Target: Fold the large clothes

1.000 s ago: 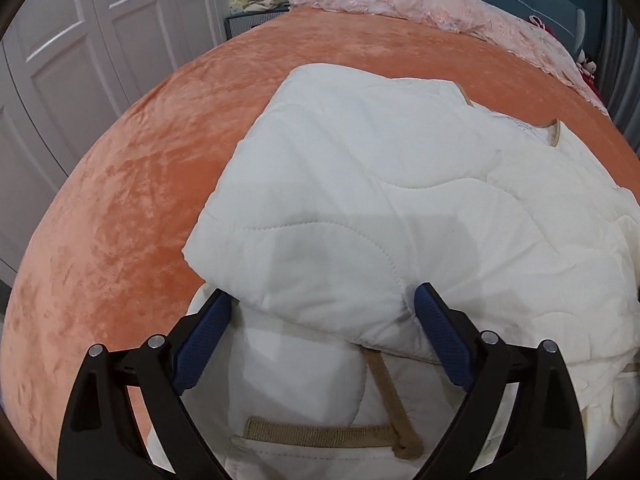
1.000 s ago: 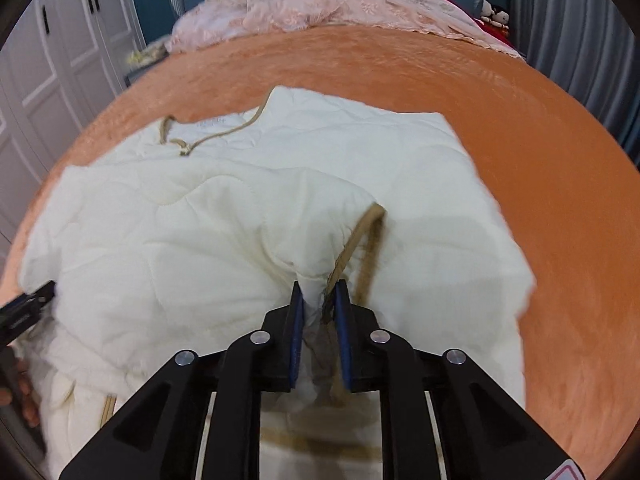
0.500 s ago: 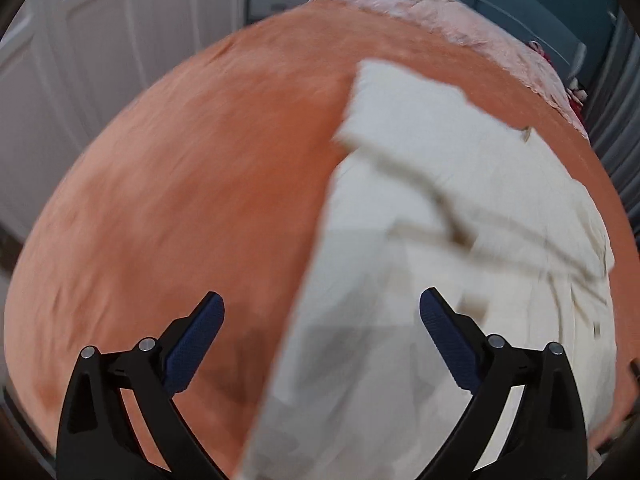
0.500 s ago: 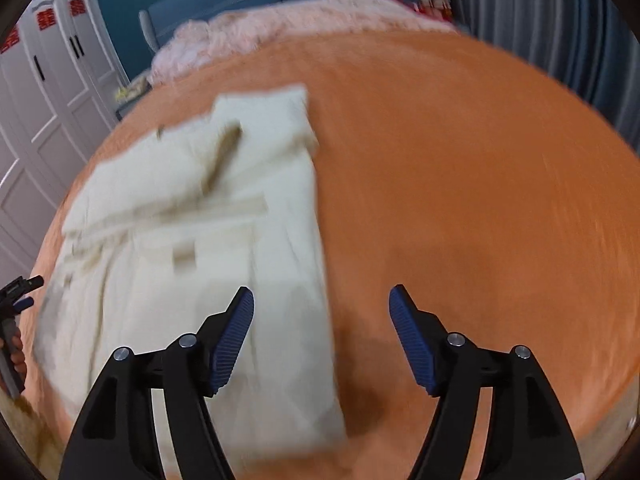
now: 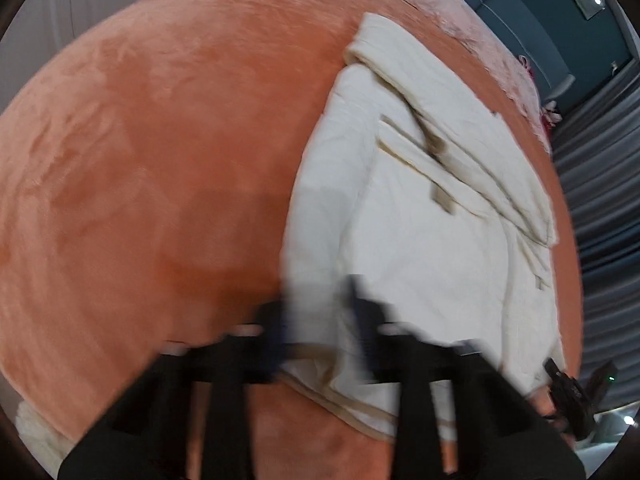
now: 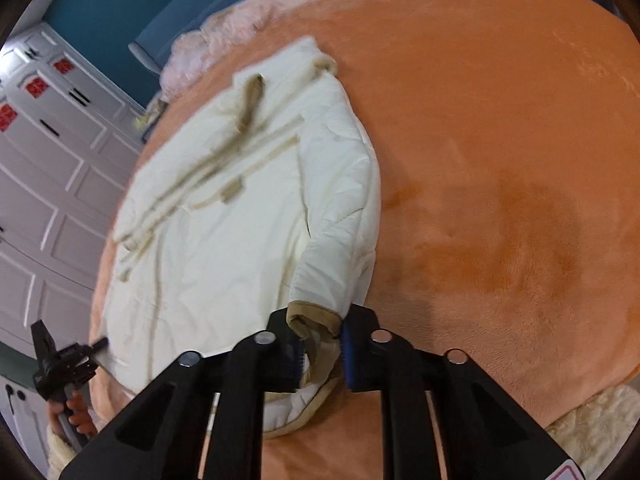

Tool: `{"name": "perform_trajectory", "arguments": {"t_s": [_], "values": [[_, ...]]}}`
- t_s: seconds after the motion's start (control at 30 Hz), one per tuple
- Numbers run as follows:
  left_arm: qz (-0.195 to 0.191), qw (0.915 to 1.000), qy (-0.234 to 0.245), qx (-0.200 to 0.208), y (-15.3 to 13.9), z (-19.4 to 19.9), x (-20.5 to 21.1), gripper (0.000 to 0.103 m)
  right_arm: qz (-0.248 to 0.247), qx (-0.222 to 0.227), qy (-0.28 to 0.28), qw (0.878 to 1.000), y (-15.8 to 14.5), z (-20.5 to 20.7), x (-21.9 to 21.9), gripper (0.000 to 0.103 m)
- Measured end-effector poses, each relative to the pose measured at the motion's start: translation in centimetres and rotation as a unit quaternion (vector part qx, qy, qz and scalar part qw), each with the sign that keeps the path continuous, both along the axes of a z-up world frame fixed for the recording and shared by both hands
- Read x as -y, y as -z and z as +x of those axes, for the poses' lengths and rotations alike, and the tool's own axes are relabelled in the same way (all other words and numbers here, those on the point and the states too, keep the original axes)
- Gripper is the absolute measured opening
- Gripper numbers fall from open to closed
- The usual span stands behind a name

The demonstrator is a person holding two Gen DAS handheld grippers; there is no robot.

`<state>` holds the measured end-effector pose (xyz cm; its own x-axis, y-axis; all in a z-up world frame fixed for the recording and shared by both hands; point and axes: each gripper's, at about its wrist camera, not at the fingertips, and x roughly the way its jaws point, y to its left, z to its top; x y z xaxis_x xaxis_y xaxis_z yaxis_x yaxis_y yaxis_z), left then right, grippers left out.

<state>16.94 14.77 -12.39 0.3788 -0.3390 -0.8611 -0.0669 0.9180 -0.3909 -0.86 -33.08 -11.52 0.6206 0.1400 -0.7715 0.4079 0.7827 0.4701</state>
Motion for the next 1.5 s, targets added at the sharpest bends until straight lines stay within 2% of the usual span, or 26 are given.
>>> {"name": "perform_trajectory", "arguments": {"t_s": [0.1, 0.23, 0.33, 0.43, 0.53, 0.63, 0.73, 0.8, 0.93, 1.0, 1.1, 1.23, 1.33, 1.5], "values": [[0.007, 0.9998, 0.007, 0.018, -1.8, -1.3, -0.3, 0.008, -0.014, 0.020, -0.009, 1.000, -2.1, -1.5, -0.2, 0.006], [0.006, 0.9990, 0.022, 0.038, -4.8, -4.3, -1.1, 0.006, -0.018, 0.032, -0.032, 0.999, -4.9, -4.8, -0.7, 0.005], [0.027, 0.9974, 0.053, 0.040, -6.7, -7.5, -1.3, 0.005, -0.040, 0.018, -0.067, 0.997, -6.3, -7.7, -1.9, 0.005], [0.057, 0.9938, 0.090, 0.031, -8.6, -12.0, -2.0, 0.005, -0.051, -0.014, -0.110, 0.992, -7.7, -12.9, -3.9, 0.005], [0.098, 0.9863, 0.133, -0.001, -10.1, -17.5, -2.7, 0.005, -0.044, -0.061, -0.143, 0.987, -8.9, -18.0, -5.4, 0.005], [0.106, 0.9831, 0.147, -0.026, -11.8, -21.8, -3.5, 0.005, -0.034, -0.085, -0.157, 0.983, -11.0, -21.9, -6.5, 0.005], [0.082, 0.9890, 0.123, 0.007, -15.0, -23.4, -3.8, 0.006, -0.037, -0.053, -0.143, 0.988, -13.7, -22.8, -6.7, 0.004], [0.054, 0.9919, 0.105, 0.047, -16.7, -22.9, -3.7, 0.005, -0.042, 0.008, -0.118, 0.992, -16.2, -21.6, -5.8, 0.004], [0.027, 0.9861, 0.067, 0.149, -19.7, -20.0, -3.2, 0.005, -0.048, 0.117, -0.058, 0.990, -18.7, -18.0, -2.8, 0.004], [0.019, 0.9812, 0.050, 0.185, -20.2, -17.4, -2.7, 0.005, -0.056, 0.152, -0.036, 0.986, -19.0, -15.5, -1.4, 0.004], [0.030, 0.9737, 0.028, 0.224, -20.3, -13.2, -1.6, 0.006, -0.068, 0.186, -0.012, 0.980, -18.9, -11.5, -0.2, 0.004], [0.087, 0.9615, 0.011, 0.260, -19.1, -8.1, 1.1, 0.006, -0.088, 0.199, 0.018, 0.976, -18.0, -6.0, 0.1, 0.004], [0.104, 0.9618, -0.005, 0.253, -17.2, -3.9, 2.6, 0.006, -0.100, 0.196, 0.033, 0.975, -16.8, -2.5, 0.5, 0.004], [0.142, 0.9615, -0.011, 0.235, -13.5, 1.0, 4.4, 0.009, -0.124, 0.164, 0.051, 0.977, -13.7, 2.7, 0.5, 0.004]]}}
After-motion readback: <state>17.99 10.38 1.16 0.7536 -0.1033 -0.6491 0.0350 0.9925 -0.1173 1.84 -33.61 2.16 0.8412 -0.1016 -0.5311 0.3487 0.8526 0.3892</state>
